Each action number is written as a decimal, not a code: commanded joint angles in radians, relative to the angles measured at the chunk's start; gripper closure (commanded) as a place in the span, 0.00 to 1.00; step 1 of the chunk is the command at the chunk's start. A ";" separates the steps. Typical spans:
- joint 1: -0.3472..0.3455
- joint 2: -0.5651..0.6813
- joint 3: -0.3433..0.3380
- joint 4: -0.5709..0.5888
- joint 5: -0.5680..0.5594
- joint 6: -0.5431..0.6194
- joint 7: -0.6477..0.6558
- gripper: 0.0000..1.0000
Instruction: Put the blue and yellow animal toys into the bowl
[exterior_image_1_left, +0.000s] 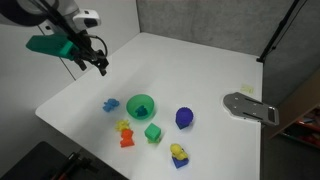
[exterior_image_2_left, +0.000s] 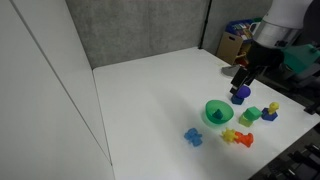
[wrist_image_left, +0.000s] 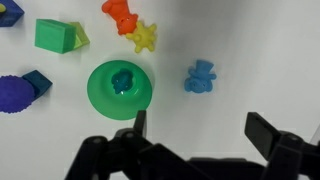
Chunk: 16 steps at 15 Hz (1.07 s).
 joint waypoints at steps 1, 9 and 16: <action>0.009 0.122 0.006 0.056 -0.010 0.083 0.018 0.00; 0.051 0.409 0.006 0.175 -0.010 0.214 0.057 0.00; 0.129 0.631 -0.031 0.325 -0.049 0.220 0.165 0.00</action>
